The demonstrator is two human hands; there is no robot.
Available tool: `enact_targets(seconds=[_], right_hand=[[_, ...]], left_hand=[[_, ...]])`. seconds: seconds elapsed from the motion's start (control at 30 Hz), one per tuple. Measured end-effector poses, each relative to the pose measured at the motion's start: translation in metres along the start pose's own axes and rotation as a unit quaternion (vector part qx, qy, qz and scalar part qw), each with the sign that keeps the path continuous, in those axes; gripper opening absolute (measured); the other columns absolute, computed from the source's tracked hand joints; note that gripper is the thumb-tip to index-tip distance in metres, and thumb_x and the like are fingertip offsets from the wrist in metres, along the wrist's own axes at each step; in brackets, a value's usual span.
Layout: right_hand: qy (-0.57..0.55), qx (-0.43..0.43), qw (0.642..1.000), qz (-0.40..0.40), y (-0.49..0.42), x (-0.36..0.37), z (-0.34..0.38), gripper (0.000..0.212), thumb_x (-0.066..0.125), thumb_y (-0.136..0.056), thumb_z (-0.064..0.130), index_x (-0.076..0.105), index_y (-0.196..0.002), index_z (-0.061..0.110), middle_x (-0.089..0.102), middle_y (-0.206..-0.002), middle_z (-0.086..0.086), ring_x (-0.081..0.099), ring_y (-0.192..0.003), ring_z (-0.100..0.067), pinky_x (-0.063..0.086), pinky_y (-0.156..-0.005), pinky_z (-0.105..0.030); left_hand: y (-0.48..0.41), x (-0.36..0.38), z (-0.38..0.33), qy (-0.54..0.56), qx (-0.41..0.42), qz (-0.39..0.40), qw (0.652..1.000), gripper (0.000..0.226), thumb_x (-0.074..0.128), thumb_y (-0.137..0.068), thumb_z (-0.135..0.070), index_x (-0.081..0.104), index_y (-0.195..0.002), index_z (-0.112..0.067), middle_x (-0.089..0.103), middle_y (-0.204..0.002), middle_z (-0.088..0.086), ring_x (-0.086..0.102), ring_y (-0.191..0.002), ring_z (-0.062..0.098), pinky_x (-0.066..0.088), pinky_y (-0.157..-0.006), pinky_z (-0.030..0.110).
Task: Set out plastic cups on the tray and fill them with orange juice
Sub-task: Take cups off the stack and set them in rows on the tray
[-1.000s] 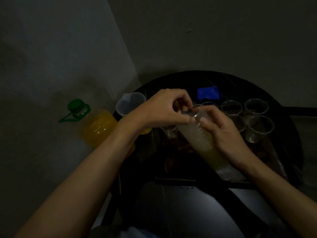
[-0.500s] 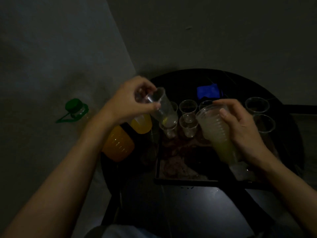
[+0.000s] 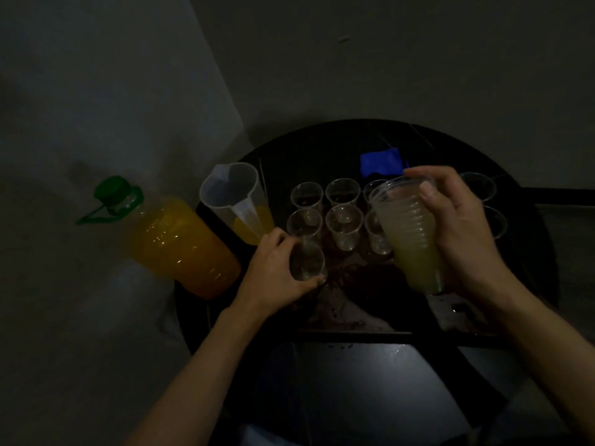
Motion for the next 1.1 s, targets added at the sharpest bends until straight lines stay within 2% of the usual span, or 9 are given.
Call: enact_targets(seconds=[0.13, 0.27, 0.4, 0.5, 0.63, 0.77, 0.9, 1.03, 1.1], right_hand=[[0.003, -0.001, 1.000, 0.003, 0.000, 0.001, 0.001, 0.038, 0.049, -0.086, 0.056, 0.061, -0.115, 0.036, 0.069, -0.109, 0.012, 0.068, -0.099, -0.012, 0.055, -0.081, -0.037], [-0.001, 0.000, 1.000, -0.002, 0.000, 0.000, -0.001, 0.035, 0.049, -0.089, 0.049, 0.061, -0.116, 0.031, 0.070, -0.105, 0.016, 0.068, -0.097, -0.009, 0.053, -0.079, -0.030], [-0.007, 0.003, 1.000, -0.001, -0.001, -0.001, -0.001, 0.034, 0.050, -0.087, 0.052, 0.061, -0.115, 0.035, 0.070, -0.106, 0.015, 0.068, -0.098, -0.011, 0.054, -0.080, -0.033], [-0.008, 0.003, 1.000, -0.001, -0.001, -0.001, -0.001, 0.037, 0.049, -0.087, 0.052, 0.061, -0.117, 0.032, 0.070, -0.105, 0.016, 0.069, -0.097, -0.011, 0.055, -0.079, -0.033], [-0.006, -0.002, 1.000, -0.002, -0.001, -0.002, -0.001, 0.033, 0.049, -0.091, 0.046, 0.061, -0.117, 0.030, 0.070, -0.103, 0.018, 0.068, -0.095, -0.007, 0.053, -0.076, -0.028], [-0.017, -0.002, 1.000, -0.005, -0.001, -0.002, -0.001, 0.039, 0.051, -0.086, 0.053, 0.062, -0.116, 0.031, 0.070, -0.107, 0.008, 0.068, -0.097, -0.012, 0.053, -0.076, -0.024], [-0.014, -0.006, 1.000, -0.008, -0.002, -0.002, -0.002, 0.033, 0.051, -0.090, 0.047, 0.062, -0.115, 0.031, 0.069, -0.106, 0.009, 0.067, -0.096, -0.009, 0.050, -0.073, -0.017], [-0.016, -0.004, 1.000, -0.007, -0.002, -0.003, -0.001, 0.032, 0.050, -0.091, 0.044, 0.062, -0.116, 0.029, 0.071, -0.103, 0.013, 0.067, -0.095, -0.007, 0.051, -0.073, -0.016], [-0.025, 0.002, 1.000, 0.001, -0.001, -0.002, -0.001, 0.031, 0.050, -0.092, 0.041, 0.062, -0.117, 0.027, 0.071, -0.104, 0.011, 0.067, -0.094, -0.006, 0.052, -0.072, -0.016]], left_hand=[[-0.002, 0.003, 0.002, 0.003, -0.021, 0.009, 1.000, 0.068, 0.083, -0.072, -0.056, 0.057, -0.126, -0.023, 0.040, -0.116, -0.012, 0.039, -0.109, 0.004, 0.039, -0.093, 0.022], [-0.006, 0.006, 0.001, -0.002, -0.037, -0.001, 0.999, 0.068, 0.082, -0.072, -0.057, 0.055, -0.125, -0.025, 0.040, -0.114, -0.011, 0.038, -0.108, 0.005, 0.037, -0.090, 0.023], [-0.007, 0.007, 0.000, -0.011, -0.048, -0.010, 0.999, 0.063, 0.080, -0.071, -0.060, 0.054, -0.117, -0.027, 0.041, -0.112, -0.010, 0.040, -0.106, 0.007, 0.040, -0.088, 0.024], [-0.008, 0.007, 0.000, -0.014, -0.046, -0.015, 0.999, 0.067, 0.080, -0.071, -0.061, 0.052, -0.122, -0.027, 0.042, -0.115, -0.011, 0.040, -0.108, 0.007, 0.038, -0.090, 0.024], [-0.008, 0.005, 0.001, -0.023, -0.043, -0.012, 0.999, 0.072, 0.080, -0.073, -0.060, 0.050, -0.128, -0.024, 0.046, -0.121, -0.007, 0.041, -0.112, 0.009, 0.040, -0.092, 0.025], [-0.009, 0.005, 0.000, -0.033, -0.041, -0.016, 0.998, 0.075, 0.079, -0.073, -0.063, 0.051, -0.130, -0.023, 0.047, -0.123, -0.005, 0.040, -0.113, 0.009, 0.040, -0.092, 0.025], [-0.011, 0.005, -0.001, -0.029, -0.041, -0.019, 0.999, 0.076, 0.078, -0.072, -0.066, 0.051, -0.130, -0.024, 0.046, -0.123, -0.005, 0.041, -0.114, 0.009, 0.044, -0.096, 0.029], [-0.010, 0.002, -0.004, -0.046, -0.027, -0.036, 0.998, 0.074, 0.070, -0.075, -0.072, 0.054, -0.127, -0.023, 0.046, -0.120, -0.005, 0.041, -0.110, 0.008, 0.039, -0.090, 0.023], [-0.010, -0.005, -0.014, -0.033, -0.006, -0.075, 0.997, 0.065, 0.062, -0.080, -0.073, 0.058, -0.120, -0.021, 0.045, -0.113, -0.007, 0.043, -0.104, 0.006, 0.038, -0.084, 0.018]])
Point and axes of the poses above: each hand's wrist, its own y-axis away from the middle knuckle, its own x-axis out of the palm, z = x × y, the point moved 2 cm from there along -y, towards the middle knuckle
